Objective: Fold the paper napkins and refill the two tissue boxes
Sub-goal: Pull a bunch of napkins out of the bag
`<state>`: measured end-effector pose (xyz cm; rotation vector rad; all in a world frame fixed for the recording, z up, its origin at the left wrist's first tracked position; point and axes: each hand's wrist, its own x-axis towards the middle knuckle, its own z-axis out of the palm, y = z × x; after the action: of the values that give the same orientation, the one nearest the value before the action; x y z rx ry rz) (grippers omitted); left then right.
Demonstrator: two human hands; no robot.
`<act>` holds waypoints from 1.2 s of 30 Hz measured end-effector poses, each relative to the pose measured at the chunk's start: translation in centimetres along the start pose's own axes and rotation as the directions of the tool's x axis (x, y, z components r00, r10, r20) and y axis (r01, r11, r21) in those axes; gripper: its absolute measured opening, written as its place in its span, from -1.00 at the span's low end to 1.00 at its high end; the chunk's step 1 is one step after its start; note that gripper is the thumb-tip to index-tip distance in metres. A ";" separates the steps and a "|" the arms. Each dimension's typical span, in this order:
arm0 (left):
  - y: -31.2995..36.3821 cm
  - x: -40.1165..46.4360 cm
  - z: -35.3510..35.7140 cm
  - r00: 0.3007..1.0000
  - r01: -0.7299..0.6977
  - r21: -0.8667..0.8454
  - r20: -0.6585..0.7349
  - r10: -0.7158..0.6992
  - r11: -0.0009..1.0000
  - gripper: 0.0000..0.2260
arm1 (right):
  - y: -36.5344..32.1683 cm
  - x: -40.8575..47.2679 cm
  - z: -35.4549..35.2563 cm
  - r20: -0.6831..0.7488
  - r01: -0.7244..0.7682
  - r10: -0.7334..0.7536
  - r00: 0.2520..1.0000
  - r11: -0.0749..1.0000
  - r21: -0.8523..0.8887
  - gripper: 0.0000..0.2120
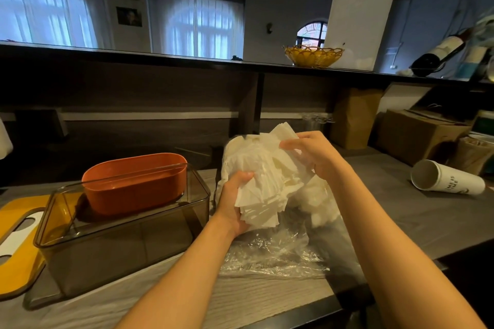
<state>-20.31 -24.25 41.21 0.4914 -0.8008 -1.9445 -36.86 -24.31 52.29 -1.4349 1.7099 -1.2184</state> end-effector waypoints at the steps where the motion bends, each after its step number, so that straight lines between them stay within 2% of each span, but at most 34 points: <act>1: 0.0 0.1 -0.1 1.000 0.000 -0.008 -0.011 0.000 1.000 -0.29 | -0.1 0.0 0.0 -0.016 0.007 -0.007 1.000 1.000 0.003 -0.92; 8: 0.1 -0.1 0.0 1.000 -0.001 -0.038 -0.028 0.000 0.999 -0.22 | 0.0 0.1 0.1 -0.050 0.060 -0.060 0.997 0.998 0.009 -0.91; 15: 0.1 -0.4 0.3 0.998 0.012 -0.058 -0.068 -0.016 0.998 -0.22 | 0.3 -0.1 -0.3 -0.297 0.202 -0.164 0.941 0.974 0.099 -0.97; 19: 0.1 -0.4 0.8 0.983 -0.020 -0.027 -0.181 0.014 0.999 -0.51 | -0.9 -1.2 -1.2 -0.398 0.314 -0.238 0.886 0.939 0.138 -0.98; 21: 0.1 -0.3 1.0 0.971 -0.042 0.014 -0.233 0.044 0.999 -0.66 | -1.7 -2.1 -0.9 -0.330 0.310 -0.232 0.915 0.928 0.206 -0.96; 25: 0.3 -0.9 1.7 0.975 -0.041 0.079 -0.215 0.057 0.996 -0.66 | -2.2 -3.8 1.5 -0.092 0.168 -0.145 0.985 0.925 0.340 -0.89; 29: 0.2 -0.9 1.7 0.978 -0.067 0.067 -0.193 0.079 0.995 -0.54 | -0.7 -4.2 5.3 -0.055 0.116 -0.107 0.993 0.972 0.204 -0.86; 32: 0.3 -1.0 1.8 0.974 -0.075 0.056 -0.212 0.085 0.996 -0.58 | 1.0 -3.8 7.2 -0.119 0.203 -0.197 0.973 0.979 0.038 -0.86; 36: 0.3 -1.0 1.9 0.970 -0.072 0.019 -0.232 0.075 0.997 -0.52 | 1.7 -3.6 7.5 -0.174 0.328 -0.339 0.925 0.941 -0.086 -0.93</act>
<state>-20.85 -22.87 42.72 0.6723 -0.6690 -1.7762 -30.18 -22.86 47.24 -1.7463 1.6749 -1.5398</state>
